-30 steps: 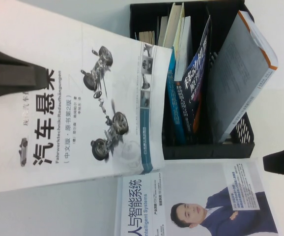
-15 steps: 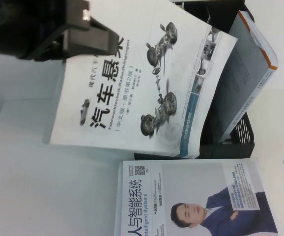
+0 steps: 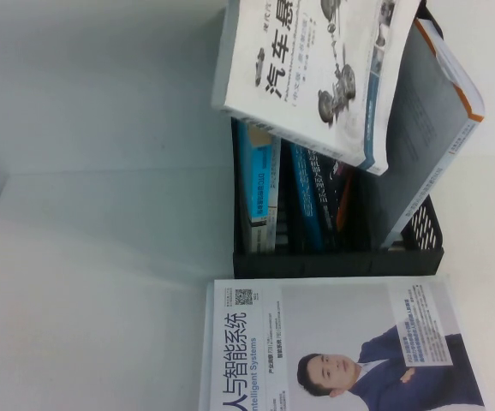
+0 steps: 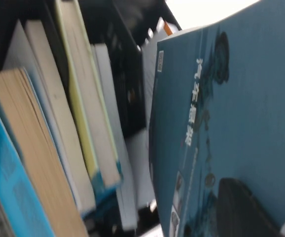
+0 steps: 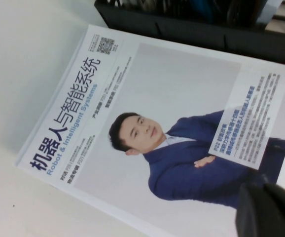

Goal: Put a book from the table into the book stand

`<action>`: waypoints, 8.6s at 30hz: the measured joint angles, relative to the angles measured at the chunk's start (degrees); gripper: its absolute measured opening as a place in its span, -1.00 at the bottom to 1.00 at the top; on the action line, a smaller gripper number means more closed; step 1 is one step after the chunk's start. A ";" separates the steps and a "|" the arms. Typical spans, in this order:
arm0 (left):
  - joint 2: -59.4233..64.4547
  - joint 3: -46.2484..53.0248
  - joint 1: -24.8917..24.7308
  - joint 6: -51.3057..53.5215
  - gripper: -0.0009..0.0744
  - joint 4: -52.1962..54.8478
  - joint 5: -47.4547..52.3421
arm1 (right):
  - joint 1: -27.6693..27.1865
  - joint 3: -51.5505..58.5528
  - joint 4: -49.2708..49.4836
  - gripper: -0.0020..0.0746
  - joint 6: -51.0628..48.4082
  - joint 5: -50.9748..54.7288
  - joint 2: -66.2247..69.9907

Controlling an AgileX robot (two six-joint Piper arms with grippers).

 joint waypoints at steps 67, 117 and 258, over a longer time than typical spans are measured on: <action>19.91 -6.96 -17.05 -13.83 0.07 33.87 -25.02 | 0.00 5.68 -1.17 -0.96 1.04 0.31 0.00; 5.75 -7.42 -16.32 -10.56 -0.98 49.72 -10.73 | 0.11 -19.59 32.28 -0.96 -33.45 -29.40 32.04; -100.90 127.51 20.66 20.56 -0.98 9.00 -43.43 | -7.75 19.47 -1.77 -0.96 -10.22 -16.86 -41.13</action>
